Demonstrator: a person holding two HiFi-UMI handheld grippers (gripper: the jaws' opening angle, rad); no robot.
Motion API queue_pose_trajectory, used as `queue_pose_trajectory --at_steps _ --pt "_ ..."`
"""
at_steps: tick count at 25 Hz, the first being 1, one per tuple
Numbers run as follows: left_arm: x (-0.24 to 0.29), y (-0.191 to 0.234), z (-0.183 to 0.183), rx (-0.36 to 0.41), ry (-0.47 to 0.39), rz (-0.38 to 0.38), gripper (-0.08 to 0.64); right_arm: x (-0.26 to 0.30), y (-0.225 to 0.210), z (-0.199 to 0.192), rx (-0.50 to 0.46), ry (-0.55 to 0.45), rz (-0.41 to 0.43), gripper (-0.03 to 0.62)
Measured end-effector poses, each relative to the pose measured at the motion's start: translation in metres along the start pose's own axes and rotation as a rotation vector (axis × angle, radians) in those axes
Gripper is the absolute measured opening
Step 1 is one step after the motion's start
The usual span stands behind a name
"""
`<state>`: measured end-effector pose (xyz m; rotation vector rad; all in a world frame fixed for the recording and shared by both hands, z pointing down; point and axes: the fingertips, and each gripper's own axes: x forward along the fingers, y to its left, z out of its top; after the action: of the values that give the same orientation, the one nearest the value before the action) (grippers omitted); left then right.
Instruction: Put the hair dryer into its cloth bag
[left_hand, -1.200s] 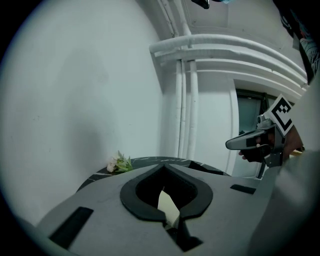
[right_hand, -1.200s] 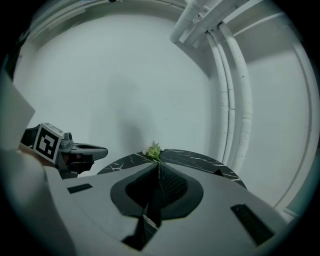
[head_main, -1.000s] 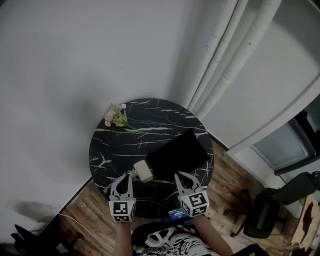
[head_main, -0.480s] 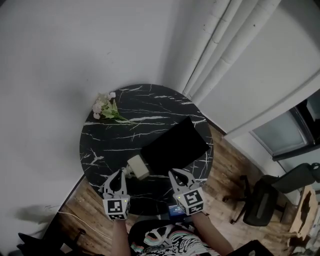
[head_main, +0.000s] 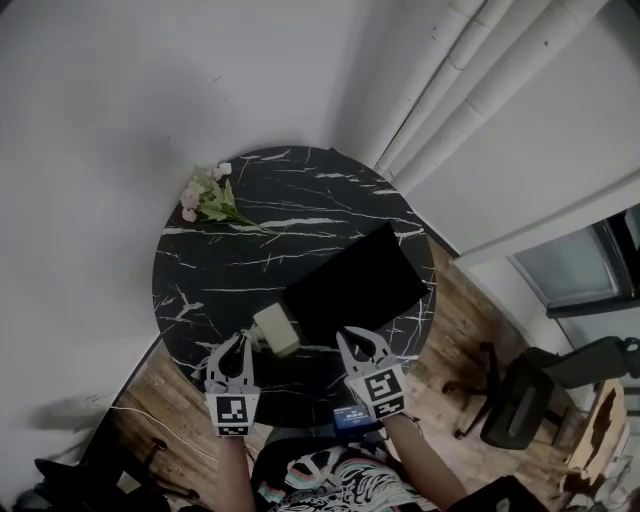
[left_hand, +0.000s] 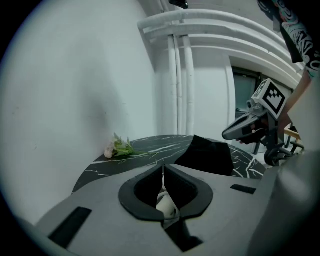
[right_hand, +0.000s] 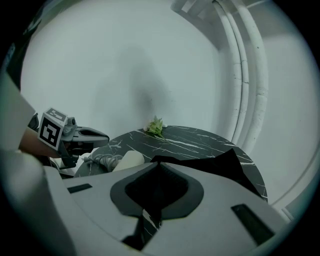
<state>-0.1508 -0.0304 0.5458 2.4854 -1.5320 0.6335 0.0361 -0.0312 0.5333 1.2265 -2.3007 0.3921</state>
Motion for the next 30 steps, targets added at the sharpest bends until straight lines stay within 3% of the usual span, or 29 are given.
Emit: queue_pose_trajectory --at_steps 6,9,14,17,20,24,30 --pt "0.011 0.003 -0.021 0.105 0.093 -0.005 0.02 0.021 -0.004 -0.019 -0.055 0.066 0.001 0.021" --pt "0.016 0.004 -0.042 0.123 0.16 -0.014 0.133 0.032 -0.008 -0.033 -0.088 0.113 -0.001 0.021" --pt "0.026 0.001 -0.06 0.223 0.218 -0.061 0.185 0.049 -0.02 -0.048 -0.142 0.17 -0.026 0.023" --pt "0.026 0.006 -0.061 0.204 0.214 -0.07 0.226 0.054 -0.029 -0.048 -0.18 0.182 -0.05 0.023" --pt "0.024 0.004 -0.063 0.215 0.229 -0.124 0.257 0.06 -0.032 -0.049 -0.194 0.198 -0.052 0.027" --pt "0.024 -0.015 -0.082 0.364 0.326 -0.256 0.279 0.068 -0.027 -0.059 -0.231 0.252 -0.015 0.076" --pt "0.036 -0.017 -0.093 0.368 0.379 -0.277 0.293 0.085 -0.027 -0.081 -0.286 0.351 -0.006 0.121"
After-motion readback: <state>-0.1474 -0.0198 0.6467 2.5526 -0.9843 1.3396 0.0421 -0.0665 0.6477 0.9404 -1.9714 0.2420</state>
